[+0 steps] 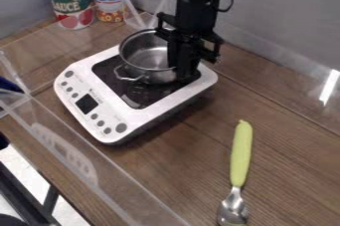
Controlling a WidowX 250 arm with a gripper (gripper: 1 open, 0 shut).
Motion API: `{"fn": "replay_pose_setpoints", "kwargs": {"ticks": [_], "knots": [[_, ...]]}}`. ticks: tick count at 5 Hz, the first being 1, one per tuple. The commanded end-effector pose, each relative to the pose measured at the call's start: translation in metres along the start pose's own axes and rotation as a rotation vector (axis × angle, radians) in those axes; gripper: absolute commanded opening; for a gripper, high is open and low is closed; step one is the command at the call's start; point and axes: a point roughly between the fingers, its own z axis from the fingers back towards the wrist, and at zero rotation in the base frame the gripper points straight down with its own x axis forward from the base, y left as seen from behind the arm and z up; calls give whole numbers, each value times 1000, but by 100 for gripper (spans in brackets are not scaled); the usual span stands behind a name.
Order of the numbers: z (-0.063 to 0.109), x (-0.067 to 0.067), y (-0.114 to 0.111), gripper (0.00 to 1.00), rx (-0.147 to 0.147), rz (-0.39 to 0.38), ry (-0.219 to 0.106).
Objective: Remove silver pot from the white and black stove top and place it on the table
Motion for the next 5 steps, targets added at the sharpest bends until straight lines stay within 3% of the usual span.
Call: {"fn": "replay_pose_setpoints", "kwargs": {"ticks": [1, 3, 5], "knots": [[29, 6, -14, 0, 13, -39, -84], [44, 10, -33, 0, -8, -85, -120], [43, 22, -65, 0, -65, -125, -140]]}}
